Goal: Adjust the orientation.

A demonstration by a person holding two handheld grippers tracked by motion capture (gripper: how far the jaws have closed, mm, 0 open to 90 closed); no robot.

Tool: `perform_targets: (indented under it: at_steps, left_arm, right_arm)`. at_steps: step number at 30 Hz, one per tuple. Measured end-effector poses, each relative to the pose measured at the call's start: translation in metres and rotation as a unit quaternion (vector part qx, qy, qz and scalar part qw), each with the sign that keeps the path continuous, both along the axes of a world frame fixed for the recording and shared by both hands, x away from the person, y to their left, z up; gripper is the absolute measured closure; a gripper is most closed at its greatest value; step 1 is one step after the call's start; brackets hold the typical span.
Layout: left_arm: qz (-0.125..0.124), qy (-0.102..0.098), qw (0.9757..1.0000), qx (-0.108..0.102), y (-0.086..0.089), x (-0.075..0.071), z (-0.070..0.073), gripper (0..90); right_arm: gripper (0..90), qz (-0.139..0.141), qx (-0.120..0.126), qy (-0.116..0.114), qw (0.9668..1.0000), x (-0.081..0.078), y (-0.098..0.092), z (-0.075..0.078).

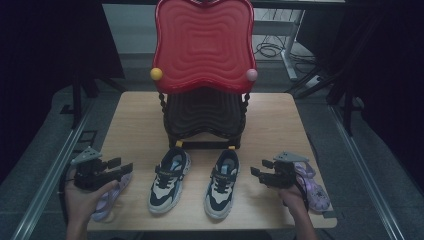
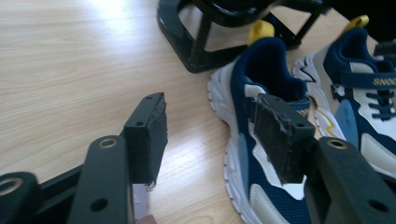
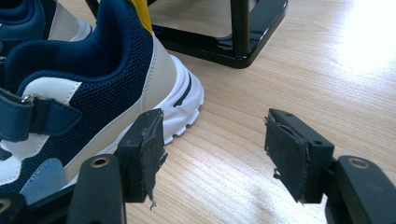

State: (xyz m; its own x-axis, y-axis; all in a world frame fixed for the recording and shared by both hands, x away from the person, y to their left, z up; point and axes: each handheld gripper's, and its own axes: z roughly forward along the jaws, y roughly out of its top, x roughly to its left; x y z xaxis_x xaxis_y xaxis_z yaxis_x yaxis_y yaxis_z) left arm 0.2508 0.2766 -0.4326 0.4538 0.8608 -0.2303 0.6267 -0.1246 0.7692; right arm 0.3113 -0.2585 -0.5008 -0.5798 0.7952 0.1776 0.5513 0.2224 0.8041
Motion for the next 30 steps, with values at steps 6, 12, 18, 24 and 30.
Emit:
perform_targets:
  at_steps: [6, 12, 18, 24, 30]
  left_arm:
    - [-0.012, 0.015, 0.9998, 0.004, -0.007, 0.001, -0.006, 41.2]
    - [-0.009, 0.016, 0.9998, 0.007, -0.006, 0.000, -0.011, 40.2]
    - [-0.022, 0.010, 0.9995, 0.019, -0.015, 0.001, -0.008, 39.3]
    - [-0.033, 0.008, 0.9990, 0.029, -0.021, 0.002, -0.007, 38.8]
    - [-0.033, 0.009, 0.9990, 0.027, -0.019, 0.001, -0.007, 38.9]
  right_arm:
    - [37.6, 0.003, -0.004, -0.002, 1.0000, -0.001, 0.003, 0.001]
    - [37.6, 0.003, -0.011, -0.001, 0.9999, -0.003, 0.003, 0.000]
    - [37.7, 0.001, -0.014, -0.007, 0.9999, -0.008, 0.000, 0.004]
    - [46.4, -0.006, -0.017, -0.014, 0.9997, -0.017, -0.010, 0.019]
    - [72.2, 0.001, -0.024, -0.032, 0.9992, -0.031, -0.040, 0.046]
